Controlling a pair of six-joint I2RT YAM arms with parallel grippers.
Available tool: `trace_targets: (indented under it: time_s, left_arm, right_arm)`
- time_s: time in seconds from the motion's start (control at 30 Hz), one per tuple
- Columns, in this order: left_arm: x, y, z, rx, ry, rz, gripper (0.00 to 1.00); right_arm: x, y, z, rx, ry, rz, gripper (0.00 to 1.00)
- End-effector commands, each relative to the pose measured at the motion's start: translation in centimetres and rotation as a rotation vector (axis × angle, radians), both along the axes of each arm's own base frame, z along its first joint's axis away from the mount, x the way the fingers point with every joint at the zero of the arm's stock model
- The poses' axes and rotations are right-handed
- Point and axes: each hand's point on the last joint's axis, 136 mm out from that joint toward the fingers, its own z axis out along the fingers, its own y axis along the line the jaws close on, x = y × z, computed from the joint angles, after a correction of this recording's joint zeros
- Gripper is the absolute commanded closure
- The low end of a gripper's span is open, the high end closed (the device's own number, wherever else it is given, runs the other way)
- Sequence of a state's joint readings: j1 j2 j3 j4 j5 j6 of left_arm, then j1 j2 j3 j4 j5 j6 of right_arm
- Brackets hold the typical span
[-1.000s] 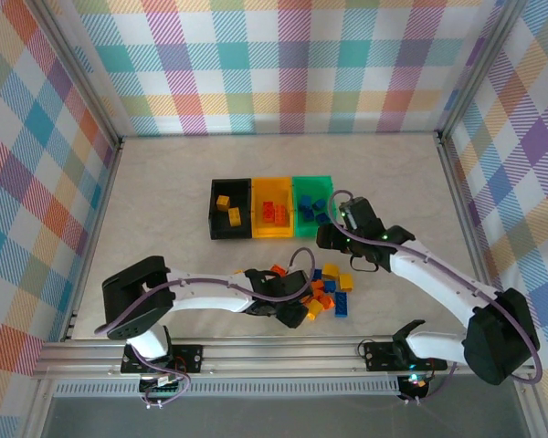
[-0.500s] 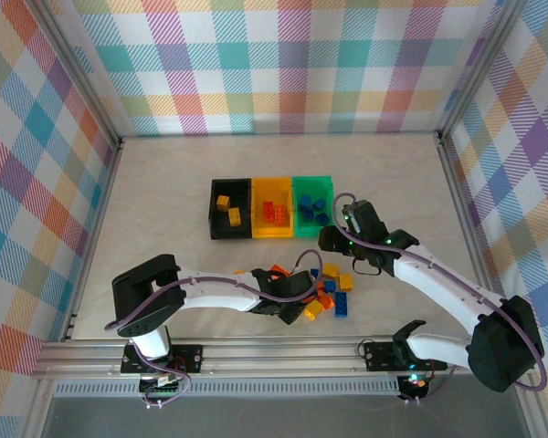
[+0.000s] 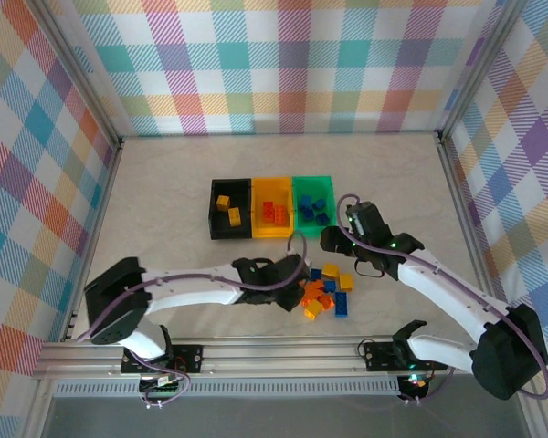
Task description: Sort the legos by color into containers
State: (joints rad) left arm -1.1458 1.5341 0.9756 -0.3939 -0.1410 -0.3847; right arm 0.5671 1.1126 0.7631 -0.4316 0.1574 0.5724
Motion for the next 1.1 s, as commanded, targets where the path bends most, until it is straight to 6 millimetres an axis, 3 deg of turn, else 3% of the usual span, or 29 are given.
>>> trace_targets:
  time_s: [0.0, 0.13, 0.27, 0.5, 0.63, 0.8, 0.9, 1.07]
  left_arm:
    - [4.2, 0.3, 5.1, -0.113, -0.065, 0.124, 0.63]
    - [10.3, 0.8, 7.5, -0.180, -0.075, 0.269, 0.64]
    - [15.3, -0.5, 8.3, -0.180, -0.088, 0.328, 0.64]
    - [20.8, -3.7, 5.8, -0.138, -0.028, 0.368, 0.63]
    - [22.4, -4.7, 4.4, -0.110, -0.008, 0.387, 0.58]
    - [22.8, -6.4, 4.6, -0.143, 0.025, 0.371, 0.30]
    - [22.5, -7.0, 6.3, -0.177, 0.014, 0.359, 0.20]
    - [20.8, -7.0, 10.4, -0.285, -0.006, 0.340, 0.13]
  right_arm:
    - [0.0, -0.6, 0.1, 0.016, -0.015, -0.037, 0.21]
    - [-0.4, -1.1, -0.1, 0.018, -0.010, -0.049, 0.21]
    - [-0.7, -1.4, -0.3, 0.013, 0.000, -0.053, 0.21]
    - [-1.3, -1.9, -0.4, 0.008, 0.010, -0.055, 0.21]
    - [-1.7, -2.1, -0.5, 0.006, 0.018, -0.050, 0.20]
    - [-2.1, -2.0, -0.5, 0.008, 0.031, -0.037, 0.20]
    - [-2.3, -2.0, -0.8, 0.004, 0.045, -0.029, 0.20]
    - [-3.3, -1.9, -2.2, 0.003, 0.105, -0.016, 0.23]
